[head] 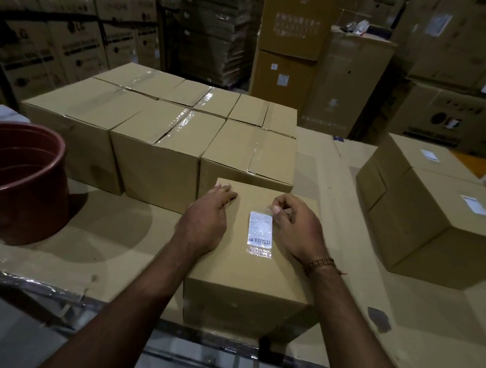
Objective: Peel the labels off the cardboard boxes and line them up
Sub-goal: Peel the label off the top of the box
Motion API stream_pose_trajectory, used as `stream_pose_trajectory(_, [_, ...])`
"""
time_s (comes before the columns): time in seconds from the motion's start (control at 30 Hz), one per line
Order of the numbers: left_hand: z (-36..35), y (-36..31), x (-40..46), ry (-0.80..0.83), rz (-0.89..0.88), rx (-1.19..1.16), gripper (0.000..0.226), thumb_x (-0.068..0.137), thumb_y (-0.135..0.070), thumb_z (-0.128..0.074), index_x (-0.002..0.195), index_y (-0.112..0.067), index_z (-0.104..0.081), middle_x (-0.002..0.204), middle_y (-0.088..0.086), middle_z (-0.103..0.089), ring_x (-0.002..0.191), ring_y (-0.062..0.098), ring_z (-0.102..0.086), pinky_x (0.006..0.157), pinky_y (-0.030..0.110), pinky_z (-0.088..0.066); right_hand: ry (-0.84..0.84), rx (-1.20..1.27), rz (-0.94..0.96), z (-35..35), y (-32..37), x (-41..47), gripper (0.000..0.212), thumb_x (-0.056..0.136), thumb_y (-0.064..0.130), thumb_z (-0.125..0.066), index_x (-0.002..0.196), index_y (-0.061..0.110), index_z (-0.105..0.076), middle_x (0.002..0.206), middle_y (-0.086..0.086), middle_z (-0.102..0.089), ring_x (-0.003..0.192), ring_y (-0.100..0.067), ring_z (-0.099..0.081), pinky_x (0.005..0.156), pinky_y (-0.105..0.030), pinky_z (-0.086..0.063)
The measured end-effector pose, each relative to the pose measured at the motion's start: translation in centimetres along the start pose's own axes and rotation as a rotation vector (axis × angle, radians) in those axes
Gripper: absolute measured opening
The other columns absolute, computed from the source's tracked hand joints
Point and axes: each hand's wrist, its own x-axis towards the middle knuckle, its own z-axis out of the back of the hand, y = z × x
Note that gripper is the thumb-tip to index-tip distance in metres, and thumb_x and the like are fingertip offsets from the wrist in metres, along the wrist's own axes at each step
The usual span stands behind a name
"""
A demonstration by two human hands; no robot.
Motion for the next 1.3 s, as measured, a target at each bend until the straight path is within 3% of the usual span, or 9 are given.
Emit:
stream_pose_trajectory(0.17, [0.2,-0.3,-0.1,-0.003,-0.001,0.006,0.047,0.104,-0.006,-0.046,0.143,-0.026,-0.063,0.158,-0.010,-0.050,0.152,0.006,-0.034,0.124,0.042,-0.035,0.018,0.054,-0.012,0.2,0.0,-0.2,0.006,0.099,0.031,-0.068,0.098,0.032,-0.062,0.092,0.016,-0.073,0.087,-0.005,-0.068,0.075,-0.034,-0.055])
stream_pose_trajectory(0.37, [0.4,-0.4,0.0,0.018,0.014,0.009,0.047,0.105,-0.008,-0.045,0.145,-0.028,-0.061,0.160,-0.012,-0.048,0.153,0.006,-0.032,0.124,0.043,-0.034,0.056,0.123,-0.027,0.3,-0.2,-0.5,0.033,0.088,0.037,-0.082,0.114,0.040,-0.062,0.091,0.013,-0.069,0.085,-0.014,-0.072,0.078,-0.048,-0.062])
stream_pose_trajectory(0.5, [0.4,-0.3,0.0,0.021,0.013,0.018,0.047,0.106,-0.009,-0.045,0.146,-0.028,-0.060,0.160,-0.012,-0.047,0.153,0.005,-0.032,0.124,0.043,-0.035,0.145,0.132,-0.037,0.7,0.1,-0.6,0.070,0.086,0.041,-0.086,0.144,0.057,-0.050,0.098,0.011,-0.072,0.092,-0.012,-0.076,0.078,-0.045,-0.066])
stream_pose_trajectory(0.6, [0.4,-0.3,-0.1,0.016,0.008,0.024,0.046,0.106,-0.010,-0.045,0.146,-0.028,-0.060,0.160,-0.012,-0.047,0.153,0.005,-0.032,0.124,0.043,-0.035,0.205,0.153,-0.094,1.3,0.4,-1.1,0.103,0.083,0.038,-0.091,0.164,0.047,-0.029,0.099,0.008,-0.071,0.088,-0.017,-0.074,0.080,-0.042,-0.066])
stream_pose_trajectory(0.7, [0.3,-0.2,0.0,0.012,0.014,0.015,0.047,0.105,-0.009,-0.045,0.145,-0.029,-0.061,0.159,-0.013,-0.048,0.153,0.004,-0.031,0.124,0.040,-0.034,0.169,0.184,-0.125,1.5,1.1,-2.4,0.114,0.082,0.026,-0.093,0.169,0.036,-0.021,0.091,0.005,-0.070,0.086,-0.019,-0.071,0.080,-0.033,-0.065])
stream_pose_trajectory(0.77, [0.2,0.0,0.0,0.008,0.019,0.000,0.049,0.104,-0.009,-0.044,0.144,-0.030,-0.062,0.159,-0.014,-0.048,0.152,0.002,-0.031,0.124,0.038,-0.033,0.117,0.197,-0.127,1.3,1.4,-3.1,0.110,0.082,0.023,-0.093,0.168,0.033,-0.026,0.088,0.005,-0.069,0.083,-0.012,-0.068,0.080,-0.024,-0.061])
stream_pose_trajectory(0.9, [0.3,0.0,0.1,0.014,0.011,0.003,0.048,0.104,-0.009,-0.044,0.144,-0.029,-0.062,0.159,-0.013,-0.048,0.152,0.003,-0.032,0.124,0.037,-0.033,0.049,0.195,-0.124,1.2,1.5,-3.7,0.086,0.080,0.023,-0.095,0.154,0.029,-0.051,0.085,0.005,-0.070,0.078,-0.011,-0.065,0.075,-0.025,-0.060])
stream_pose_trajectory(1.07, [0.2,-0.1,0.0,0.009,0.010,0.007,0.047,0.104,-0.009,-0.044,0.143,-0.028,-0.062,0.159,-0.012,-0.049,0.152,0.004,-0.033,0.124,0.040,-0.034,0.012,0.218,-0.130,1.0,2.3,-4.5,0.035,0.080,0.016,-0.094,0.106,0.022,-0.071,0.084,0.007,-0.072,0.074,0.006,-0.065,0.058,-0.011,-0.050])
stream_pose_trajectory(1.3, [0.3,0.0,0.0,0.015,0.020,0.005,0.046,0.105,-0.012,-0.044,0.144,-0.031,-0.061,0.159,-0.014,-0.048,0.152,0.004,-0.033,0.123,0.046,-0.036,-0.051,0.167,-0.129,0.4,1.8,-4.8,0.023,0.078,0.025,-0.095,0.093,0.026,-0.077,0.079,0.014,-0.075,0.070,0.004,-0.067,0.057,-0.016,-0.052])
